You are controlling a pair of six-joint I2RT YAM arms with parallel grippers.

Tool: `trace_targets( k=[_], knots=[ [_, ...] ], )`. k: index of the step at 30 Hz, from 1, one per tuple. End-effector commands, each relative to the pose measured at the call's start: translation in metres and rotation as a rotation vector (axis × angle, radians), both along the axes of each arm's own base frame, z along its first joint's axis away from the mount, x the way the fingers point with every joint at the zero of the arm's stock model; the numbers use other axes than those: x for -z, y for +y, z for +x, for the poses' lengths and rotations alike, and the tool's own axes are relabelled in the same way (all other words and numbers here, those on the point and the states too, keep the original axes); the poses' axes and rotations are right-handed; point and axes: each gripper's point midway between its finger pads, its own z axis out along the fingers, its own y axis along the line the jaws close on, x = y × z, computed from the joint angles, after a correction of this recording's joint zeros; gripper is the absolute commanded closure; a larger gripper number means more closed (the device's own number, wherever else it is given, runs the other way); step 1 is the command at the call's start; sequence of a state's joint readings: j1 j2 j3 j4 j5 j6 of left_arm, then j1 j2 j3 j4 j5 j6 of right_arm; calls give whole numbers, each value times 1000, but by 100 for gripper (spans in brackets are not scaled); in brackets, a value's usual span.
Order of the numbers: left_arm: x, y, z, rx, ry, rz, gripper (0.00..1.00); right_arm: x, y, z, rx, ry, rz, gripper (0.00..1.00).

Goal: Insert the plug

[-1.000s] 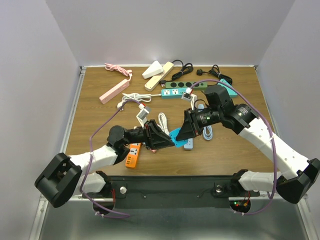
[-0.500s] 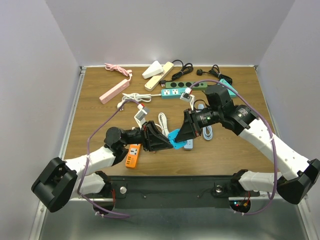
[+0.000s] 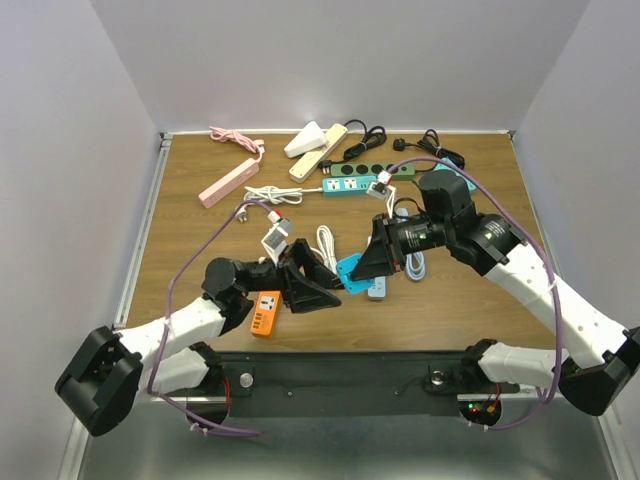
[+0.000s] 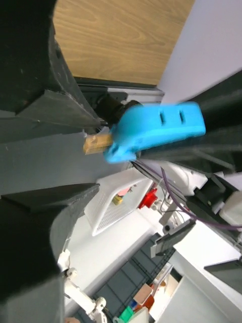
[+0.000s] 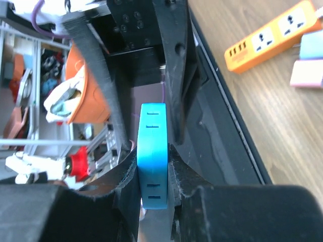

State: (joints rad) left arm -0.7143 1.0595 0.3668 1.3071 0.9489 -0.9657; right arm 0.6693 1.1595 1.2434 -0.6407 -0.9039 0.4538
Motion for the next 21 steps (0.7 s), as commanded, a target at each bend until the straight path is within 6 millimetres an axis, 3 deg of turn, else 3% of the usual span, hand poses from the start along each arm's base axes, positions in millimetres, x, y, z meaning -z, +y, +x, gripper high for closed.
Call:
trace_targets(
  k=[1,4,6,8,9,10,11,14,21],
  knots=[
    [-52,15,-10,-94,-356,-185,26,-30,0,8,65,-116,70,100],
    [-41,12,9,-179,-361,-98,23,-30,-3,13,98,-129,47,100],
    [-45,18,20,-259,-380,-83,21,-19,-5,20,144,-114,-9,99],
    [-38,23,43,-392,-345,-16,18,-6,-11,29,204,-106,-84,100],
    [-23,25,59,-456,-315,66,18,3,-12,35,228,-93,-126,100],
    [-27,29,67,-507,-307,59,17,11,-14,39,247,-79,-165,100],
    [-15,33,84,-590,-271,125,17,22,-18,39,260,-51,-215,100],
    [4,46,110,-726,-186,197,17,51,-24,50,316,-7,-331,100],
    [22,61,137,-870,-128,287,17,110,-47,70,454,68,-593,100]
  ],
)
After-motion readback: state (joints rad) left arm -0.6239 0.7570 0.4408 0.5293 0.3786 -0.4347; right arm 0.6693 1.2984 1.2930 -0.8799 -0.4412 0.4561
